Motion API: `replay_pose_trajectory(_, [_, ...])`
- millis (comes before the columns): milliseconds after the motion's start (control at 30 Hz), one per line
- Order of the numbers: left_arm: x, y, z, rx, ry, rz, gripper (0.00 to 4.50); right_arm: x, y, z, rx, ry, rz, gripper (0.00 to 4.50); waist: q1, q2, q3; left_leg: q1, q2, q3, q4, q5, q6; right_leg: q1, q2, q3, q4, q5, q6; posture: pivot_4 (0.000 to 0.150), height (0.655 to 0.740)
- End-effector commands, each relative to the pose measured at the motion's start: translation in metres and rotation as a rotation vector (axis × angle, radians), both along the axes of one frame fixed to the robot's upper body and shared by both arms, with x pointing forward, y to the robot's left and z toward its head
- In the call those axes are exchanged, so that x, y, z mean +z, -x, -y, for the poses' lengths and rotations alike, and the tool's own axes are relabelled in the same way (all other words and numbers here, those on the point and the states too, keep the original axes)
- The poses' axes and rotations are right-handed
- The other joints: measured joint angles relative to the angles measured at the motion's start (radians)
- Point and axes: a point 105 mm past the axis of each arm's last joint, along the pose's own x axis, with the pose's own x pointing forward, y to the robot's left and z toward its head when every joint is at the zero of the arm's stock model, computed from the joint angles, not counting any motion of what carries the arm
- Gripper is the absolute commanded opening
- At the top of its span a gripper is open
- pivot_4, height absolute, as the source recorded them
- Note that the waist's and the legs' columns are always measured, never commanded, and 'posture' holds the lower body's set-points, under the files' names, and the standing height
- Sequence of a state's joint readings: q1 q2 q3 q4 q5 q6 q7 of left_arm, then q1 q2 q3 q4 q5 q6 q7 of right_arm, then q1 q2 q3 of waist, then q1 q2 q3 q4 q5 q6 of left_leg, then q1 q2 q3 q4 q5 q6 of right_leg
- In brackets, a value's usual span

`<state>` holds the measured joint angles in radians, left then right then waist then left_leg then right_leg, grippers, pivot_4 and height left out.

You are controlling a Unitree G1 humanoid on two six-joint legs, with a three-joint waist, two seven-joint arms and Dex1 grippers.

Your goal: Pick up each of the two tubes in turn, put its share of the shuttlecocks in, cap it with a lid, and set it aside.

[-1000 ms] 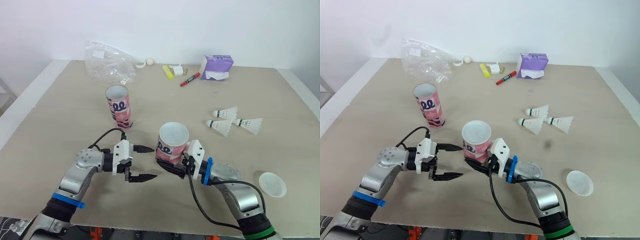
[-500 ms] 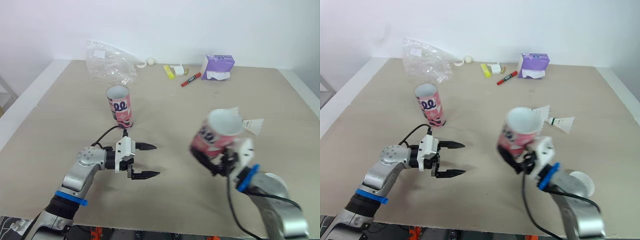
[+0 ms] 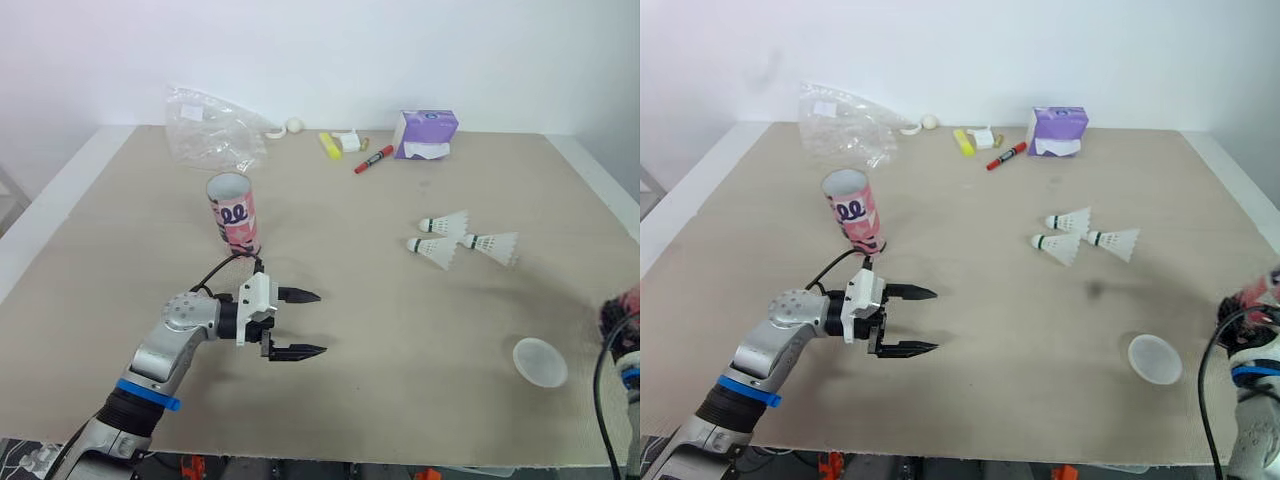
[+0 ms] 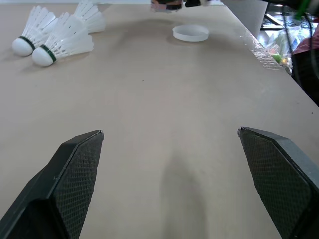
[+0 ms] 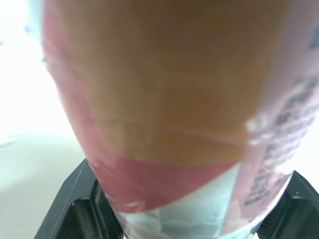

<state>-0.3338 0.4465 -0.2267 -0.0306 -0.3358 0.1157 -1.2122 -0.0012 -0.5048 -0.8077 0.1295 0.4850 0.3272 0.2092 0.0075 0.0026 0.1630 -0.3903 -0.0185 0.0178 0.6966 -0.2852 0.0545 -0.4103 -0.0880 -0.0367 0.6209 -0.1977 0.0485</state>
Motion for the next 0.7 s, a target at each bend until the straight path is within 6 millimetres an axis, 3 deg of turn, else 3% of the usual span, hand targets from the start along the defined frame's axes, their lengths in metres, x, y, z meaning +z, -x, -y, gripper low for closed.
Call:
replay_pose_trajectory(33, [0.010,0.002,0.002,-0.014,0.014,0.046,4.50,0.011,-0.004,0.013,-0.034,0.037,0.031,2.85,0.000,0.000,0.000,0.001,0.001,0.001,-0.001,0.000,0.000,0.000,0.001,0.001,0.000,0.000,0.000,0.150,0.7400])
replay_pose_trajectory(200, [0.008,0.003,0.003,-0.010,0.009,0.049,4.50,-0.001,-0.008,0.016,-0.018,-0.007,0.003,2.85,0.000,0.000,0.000,0.003,0.001,0.005,-0.003,0.000,0.000,0.000,0.001,0.004,0.000,0.000,-0.001,0.150,0.7400])
replay_pose_trajectory(333, [0.007,0.003,0.004,-0.007,0.008,0.048,4.50,-0.005,-0.004,0.018,-0.037,-0.003,-0.017,4.47,0.000,0.000,0.000,0.002,0.001,0.007,-0.003,-0.001,0.001,0.000,0.000,0.005,-0.001,0.002,-0.002,0.150,0.7400])
replay_pose_trajectory(700, [0.002,0.005,0.007,-0.028,-0.005,0.042,4.50,0.005,0.024,-0.003,0.000,0.092,-0.048,4.47,0.002,0.001,0.000,0.002,0.001,0.009,-0.004,-0.002,0.003,-0.002,0.000,0.007,-0.002,-0.001,0.002,0.150,0.7400])
